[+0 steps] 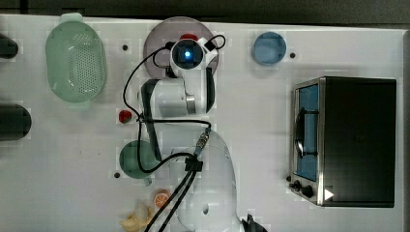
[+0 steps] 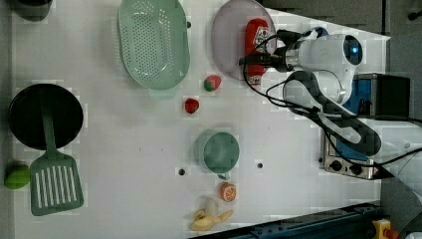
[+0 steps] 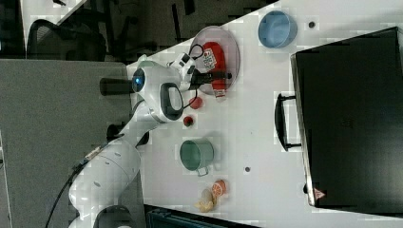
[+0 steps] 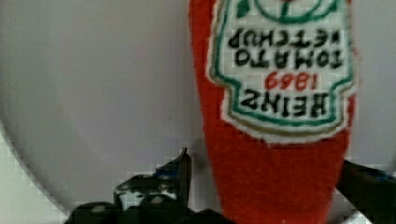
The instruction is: Pick ketchup from plate and place it on table.
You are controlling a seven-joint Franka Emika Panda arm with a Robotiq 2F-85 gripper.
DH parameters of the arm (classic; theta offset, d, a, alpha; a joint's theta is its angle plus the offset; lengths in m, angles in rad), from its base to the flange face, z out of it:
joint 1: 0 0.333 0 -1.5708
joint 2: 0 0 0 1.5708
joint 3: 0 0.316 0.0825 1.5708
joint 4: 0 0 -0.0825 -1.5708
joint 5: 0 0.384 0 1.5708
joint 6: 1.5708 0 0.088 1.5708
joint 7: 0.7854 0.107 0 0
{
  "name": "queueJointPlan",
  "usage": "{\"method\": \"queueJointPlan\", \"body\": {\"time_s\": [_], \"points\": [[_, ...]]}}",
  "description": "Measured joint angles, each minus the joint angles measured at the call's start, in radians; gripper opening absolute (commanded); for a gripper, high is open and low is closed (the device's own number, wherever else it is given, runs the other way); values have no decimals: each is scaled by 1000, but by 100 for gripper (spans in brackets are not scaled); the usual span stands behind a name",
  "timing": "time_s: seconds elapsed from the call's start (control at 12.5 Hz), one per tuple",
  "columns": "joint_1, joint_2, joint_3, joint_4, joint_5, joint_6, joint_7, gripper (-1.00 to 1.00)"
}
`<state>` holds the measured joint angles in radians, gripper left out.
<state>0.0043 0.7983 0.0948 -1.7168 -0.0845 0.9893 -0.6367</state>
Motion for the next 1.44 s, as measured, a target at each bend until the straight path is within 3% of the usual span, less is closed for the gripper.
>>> {"method": "queueJointPlan", "body": {"time_s": [0.24, 0.88, 1.12, 1.44], "points": [[2, 0, -4, 4, 0, 12, -1, 21], [-6, -51, -4, 23, 28, -31, -2, 20], [-9, -172, -14, 6, 130, -182, -2, 20], [-18, -426, -14, 17, 139, -422, -2, 20]]}}
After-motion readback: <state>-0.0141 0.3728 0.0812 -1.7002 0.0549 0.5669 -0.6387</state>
